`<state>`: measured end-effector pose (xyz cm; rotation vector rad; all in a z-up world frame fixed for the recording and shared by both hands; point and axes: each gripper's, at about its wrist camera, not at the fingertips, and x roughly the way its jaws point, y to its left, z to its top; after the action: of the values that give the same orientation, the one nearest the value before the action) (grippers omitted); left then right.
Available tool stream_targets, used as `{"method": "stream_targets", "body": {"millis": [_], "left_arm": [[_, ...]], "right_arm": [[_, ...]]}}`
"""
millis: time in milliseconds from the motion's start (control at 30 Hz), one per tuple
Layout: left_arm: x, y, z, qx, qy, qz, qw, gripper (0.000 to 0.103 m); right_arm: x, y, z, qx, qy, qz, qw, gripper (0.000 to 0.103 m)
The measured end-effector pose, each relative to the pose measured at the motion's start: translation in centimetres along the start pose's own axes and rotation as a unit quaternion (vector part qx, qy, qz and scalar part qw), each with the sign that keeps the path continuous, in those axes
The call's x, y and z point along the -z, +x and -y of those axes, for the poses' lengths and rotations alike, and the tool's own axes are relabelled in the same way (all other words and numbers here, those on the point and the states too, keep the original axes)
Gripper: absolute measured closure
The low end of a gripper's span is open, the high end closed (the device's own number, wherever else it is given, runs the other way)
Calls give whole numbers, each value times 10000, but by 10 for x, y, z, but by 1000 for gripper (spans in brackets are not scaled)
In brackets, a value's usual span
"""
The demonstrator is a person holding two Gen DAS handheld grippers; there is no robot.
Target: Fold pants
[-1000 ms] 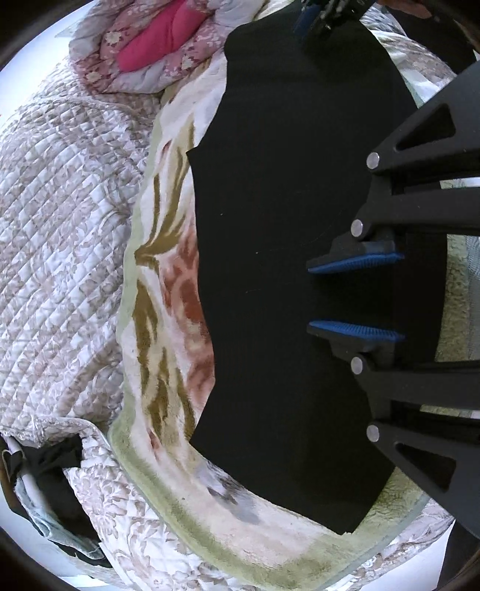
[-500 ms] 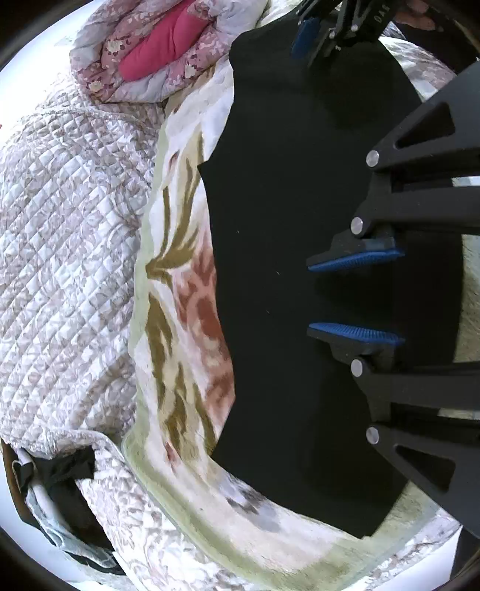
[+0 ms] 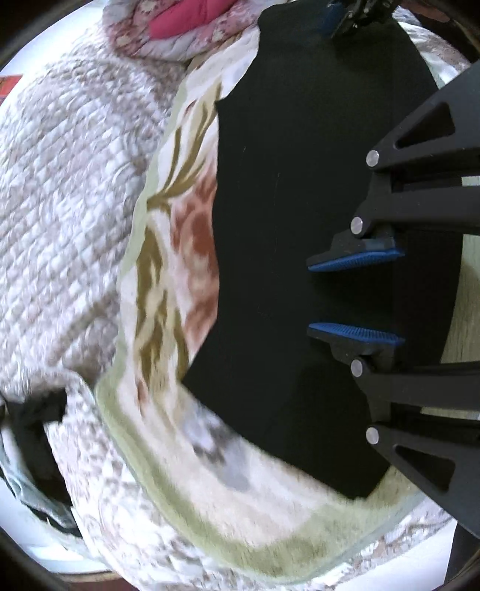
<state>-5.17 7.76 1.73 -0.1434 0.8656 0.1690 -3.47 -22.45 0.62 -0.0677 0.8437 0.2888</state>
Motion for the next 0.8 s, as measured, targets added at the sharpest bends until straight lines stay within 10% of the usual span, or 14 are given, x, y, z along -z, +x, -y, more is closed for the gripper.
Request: {"method": "stream_targets", "body": {"millis": [800], "left_arm": [[31, -26, 40, 395, 473, -31, 9981, 63]], "right_arm": [[16, -7, -45, -574, -664, 37, 9961, 50]]}}
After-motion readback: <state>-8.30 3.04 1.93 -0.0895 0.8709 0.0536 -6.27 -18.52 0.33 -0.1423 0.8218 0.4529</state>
